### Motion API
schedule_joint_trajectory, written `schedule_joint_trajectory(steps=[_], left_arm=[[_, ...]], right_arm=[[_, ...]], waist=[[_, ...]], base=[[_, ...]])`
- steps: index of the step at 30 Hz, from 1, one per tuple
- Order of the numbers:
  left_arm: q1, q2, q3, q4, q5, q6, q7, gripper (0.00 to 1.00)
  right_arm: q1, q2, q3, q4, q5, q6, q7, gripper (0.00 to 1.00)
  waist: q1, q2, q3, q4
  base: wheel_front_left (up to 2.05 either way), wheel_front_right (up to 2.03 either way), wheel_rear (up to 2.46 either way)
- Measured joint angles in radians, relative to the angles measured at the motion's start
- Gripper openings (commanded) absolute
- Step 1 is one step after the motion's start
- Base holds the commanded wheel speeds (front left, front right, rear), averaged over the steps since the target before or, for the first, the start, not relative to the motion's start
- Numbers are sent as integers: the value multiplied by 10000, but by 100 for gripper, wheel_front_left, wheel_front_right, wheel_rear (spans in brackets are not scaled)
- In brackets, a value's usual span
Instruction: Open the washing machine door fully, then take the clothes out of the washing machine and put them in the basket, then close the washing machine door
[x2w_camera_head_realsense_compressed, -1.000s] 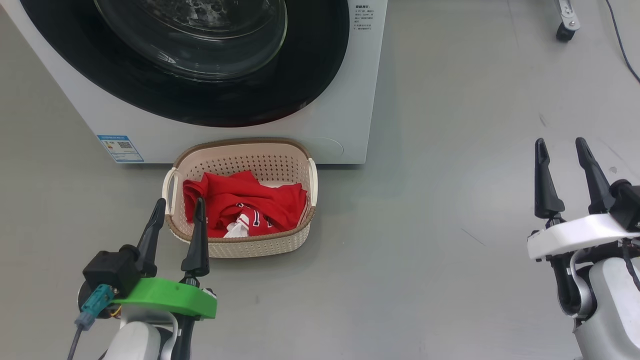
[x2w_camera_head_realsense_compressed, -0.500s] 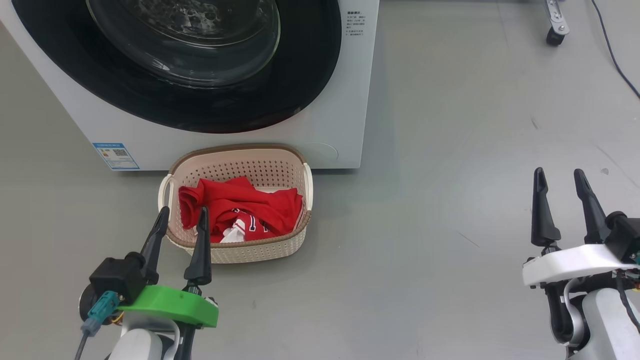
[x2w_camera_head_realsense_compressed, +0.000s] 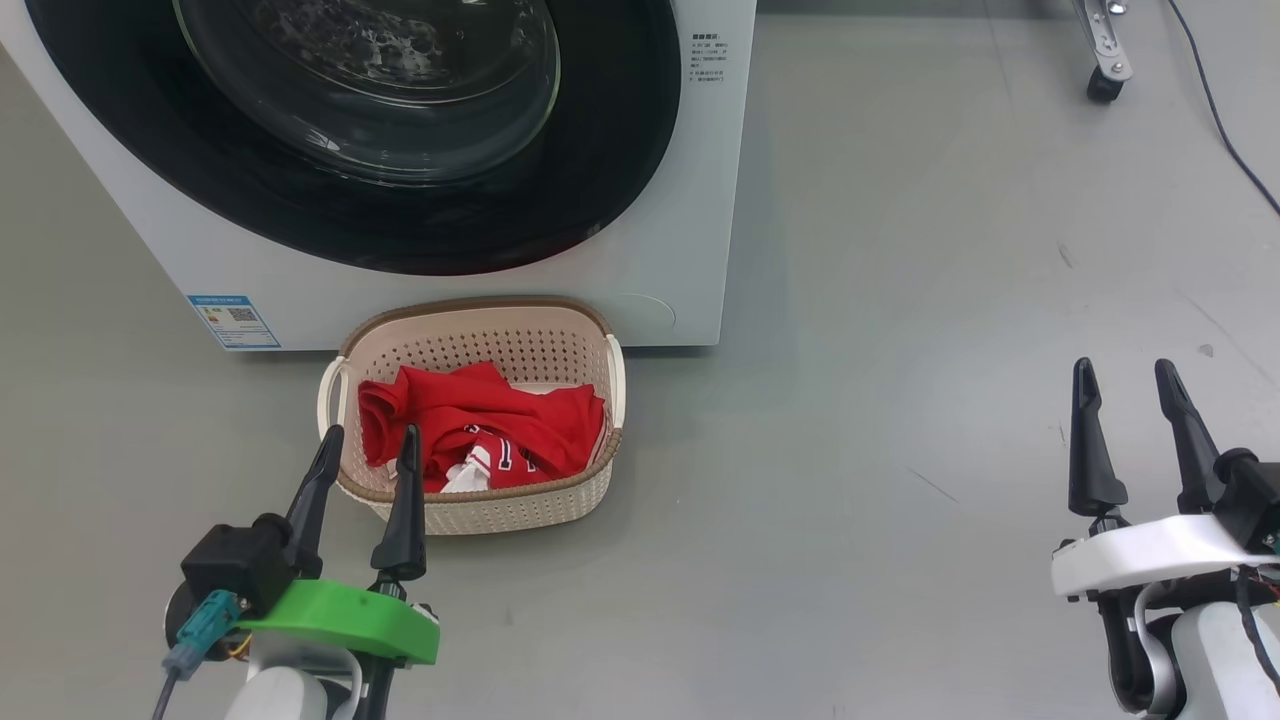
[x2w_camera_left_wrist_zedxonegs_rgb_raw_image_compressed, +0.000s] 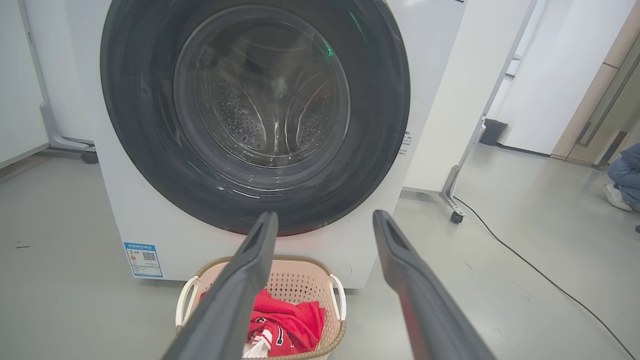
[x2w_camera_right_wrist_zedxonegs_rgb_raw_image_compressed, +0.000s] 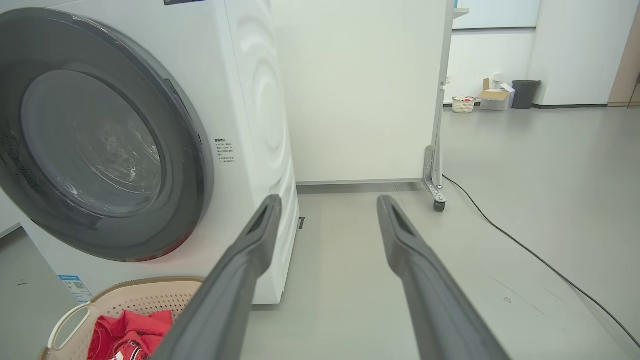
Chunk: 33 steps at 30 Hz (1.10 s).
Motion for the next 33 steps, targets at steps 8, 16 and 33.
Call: schedule_joint_trajectory(steps=[8, 16, 33], left_arm=[[56, 4, 13, -21, -109, -4, 0, 100], [98, 6, 19, -19, -109, -52, 0, 100], [106, 8, 54, -19, -109, -79, 0, 100]], right_arm=[[168, 163, -88, -111, -104, 92, 0, 100], [324, 301, -217, -198, -192, 184, 0, 100], [350, 545, -502, -284, -213, 364, 0, 100]], waist=[[0, 0, -44, 30], [0, 0, -47, 58], [0, 0, 17, 92]], base=[[0, 0, 0], [0, 0, 0], [0, 0, 0]])
